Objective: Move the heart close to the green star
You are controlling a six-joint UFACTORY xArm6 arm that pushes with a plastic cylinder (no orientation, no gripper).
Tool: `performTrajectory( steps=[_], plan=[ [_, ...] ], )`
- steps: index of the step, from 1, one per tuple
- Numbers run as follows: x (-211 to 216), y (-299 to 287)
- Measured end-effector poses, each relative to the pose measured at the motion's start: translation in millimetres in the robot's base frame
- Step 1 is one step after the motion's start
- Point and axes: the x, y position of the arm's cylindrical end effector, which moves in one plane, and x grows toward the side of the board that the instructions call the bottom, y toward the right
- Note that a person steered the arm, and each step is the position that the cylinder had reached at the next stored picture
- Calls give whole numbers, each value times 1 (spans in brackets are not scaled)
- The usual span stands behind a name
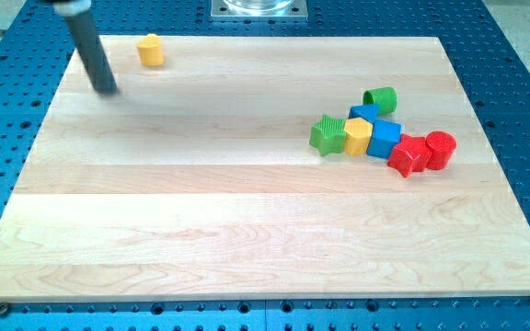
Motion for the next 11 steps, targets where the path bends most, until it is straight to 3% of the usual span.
performTrajectory(
  steps=[1,2,3,4,5,6,7,9,11],
  plan=[
    [-76,-33],
    [-75,-26],
    [-62,69],
    [11,211],
    [-1,199],
    [-19,93],
    [-8,-31],
    [12,-54],
    [44,165]
  ],
)
